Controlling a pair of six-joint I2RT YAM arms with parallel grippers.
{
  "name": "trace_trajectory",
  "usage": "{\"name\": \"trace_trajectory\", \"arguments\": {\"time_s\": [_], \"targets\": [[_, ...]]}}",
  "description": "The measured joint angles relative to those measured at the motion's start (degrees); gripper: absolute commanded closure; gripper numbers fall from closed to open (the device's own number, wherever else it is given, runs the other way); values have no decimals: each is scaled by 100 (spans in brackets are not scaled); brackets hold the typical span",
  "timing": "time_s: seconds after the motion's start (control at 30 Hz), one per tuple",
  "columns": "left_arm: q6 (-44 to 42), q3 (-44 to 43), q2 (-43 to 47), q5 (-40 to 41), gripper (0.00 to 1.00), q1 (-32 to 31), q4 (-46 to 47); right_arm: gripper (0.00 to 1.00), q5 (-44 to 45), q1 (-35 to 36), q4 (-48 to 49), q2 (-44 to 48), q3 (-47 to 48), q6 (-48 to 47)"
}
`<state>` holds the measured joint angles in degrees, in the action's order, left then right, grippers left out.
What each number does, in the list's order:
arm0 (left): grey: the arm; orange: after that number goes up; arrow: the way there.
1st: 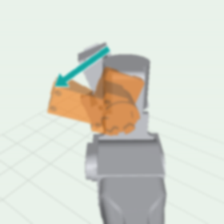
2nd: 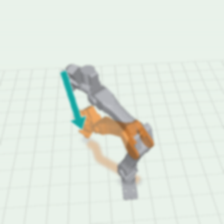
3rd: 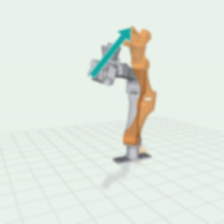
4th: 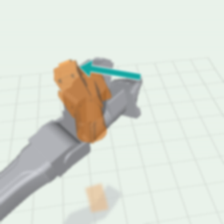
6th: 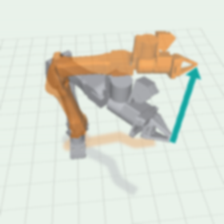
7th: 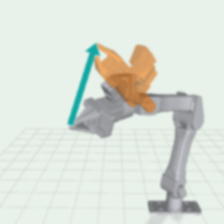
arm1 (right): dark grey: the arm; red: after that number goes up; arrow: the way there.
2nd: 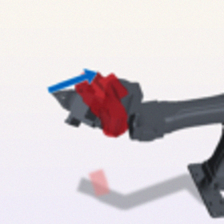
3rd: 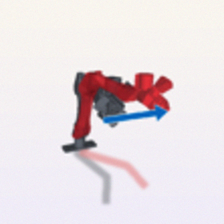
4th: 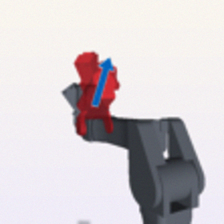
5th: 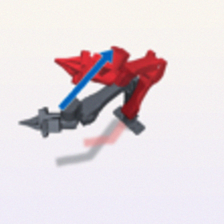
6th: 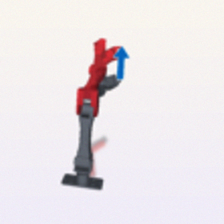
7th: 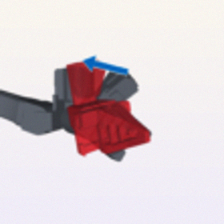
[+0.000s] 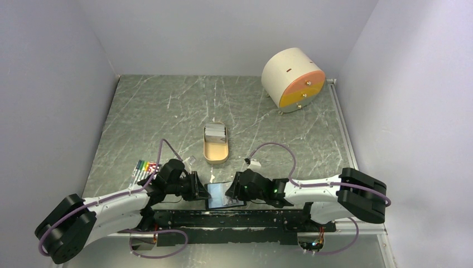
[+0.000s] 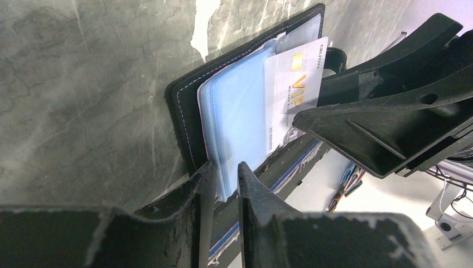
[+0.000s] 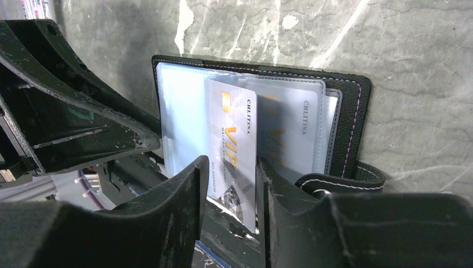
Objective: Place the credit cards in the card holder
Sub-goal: Insert the credit card into the card holder.
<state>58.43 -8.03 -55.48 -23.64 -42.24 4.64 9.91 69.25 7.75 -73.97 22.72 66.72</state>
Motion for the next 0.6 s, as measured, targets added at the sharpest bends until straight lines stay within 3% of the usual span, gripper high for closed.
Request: {"name": "trace_trajectory", "arguments": {"time_s": [0.6], "targets": [[7, 28, -50, -2, 74, -2, 114, 59, 42, 20, -533, -59, 297, -184]]}}
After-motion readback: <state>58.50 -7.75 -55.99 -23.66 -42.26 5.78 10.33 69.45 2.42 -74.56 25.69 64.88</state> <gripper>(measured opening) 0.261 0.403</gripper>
